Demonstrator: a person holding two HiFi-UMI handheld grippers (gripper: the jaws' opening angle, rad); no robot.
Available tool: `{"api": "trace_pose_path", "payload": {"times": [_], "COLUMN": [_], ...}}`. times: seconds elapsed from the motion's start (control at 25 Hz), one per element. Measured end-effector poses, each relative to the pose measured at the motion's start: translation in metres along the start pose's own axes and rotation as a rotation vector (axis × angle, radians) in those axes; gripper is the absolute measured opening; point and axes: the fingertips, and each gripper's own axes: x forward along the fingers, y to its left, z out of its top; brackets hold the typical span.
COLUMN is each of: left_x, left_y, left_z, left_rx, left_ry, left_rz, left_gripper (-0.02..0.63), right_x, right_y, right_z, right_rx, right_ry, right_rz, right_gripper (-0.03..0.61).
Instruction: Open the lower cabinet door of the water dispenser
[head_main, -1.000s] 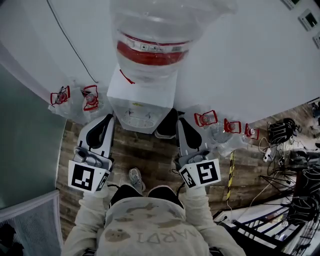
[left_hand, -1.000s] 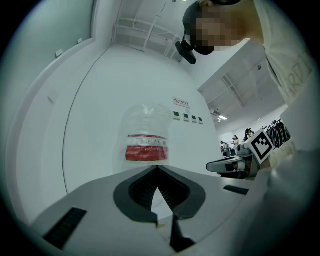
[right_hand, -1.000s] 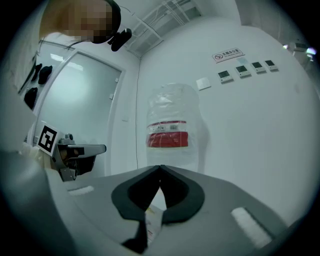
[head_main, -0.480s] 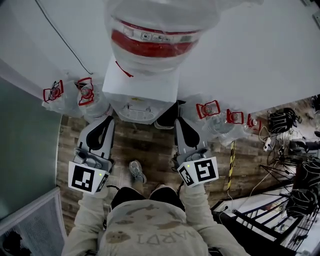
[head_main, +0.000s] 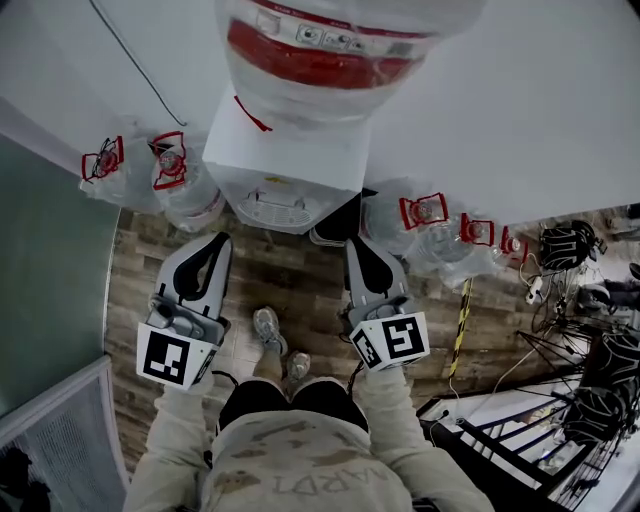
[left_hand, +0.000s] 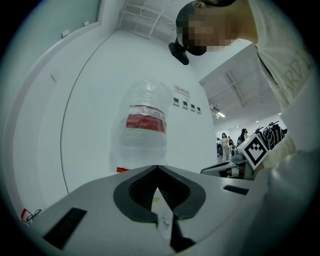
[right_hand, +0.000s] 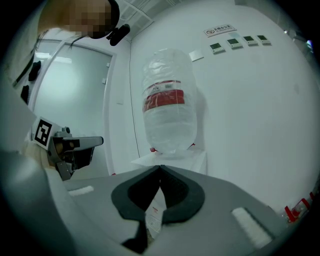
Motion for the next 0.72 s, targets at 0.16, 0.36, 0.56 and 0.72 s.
{"api": "trace_pose_path", "payload": {"times": [0.16,0.36,0.56,0.72], "left_x": [-0.003,-0.006,-0.006,-0.008], "left_y": [-0.008,-0.017,-0.021,-0.024], "left_z": [-0.007,-0.021,-0.043,-0.064], "left_rx": [-0.004,0.008,0.001,0.005], "left_ry": [0.000,-0.001,-0.010,-0.016], "left_rz": [0.002,0.019,0.037,0.036], "left_gripper": [0.003,0.003,0.003,0.003], "right_x": [-0.004,-0.011,-0.013,-0.011], "right_y": [-0.004,-0.007,-0.017,-0.024], "right_z": [-0.013,-0.033,-0.061,-0.084], "right_rx": [0.009,0.009,-0.001,-0.006], "right_ry": [0.008,0.020,0.033,0.031], "right_rz": [0.000,0.017,0.025,0.020], "right_gripper": [0.009,0.009,0.011,0.011]}}
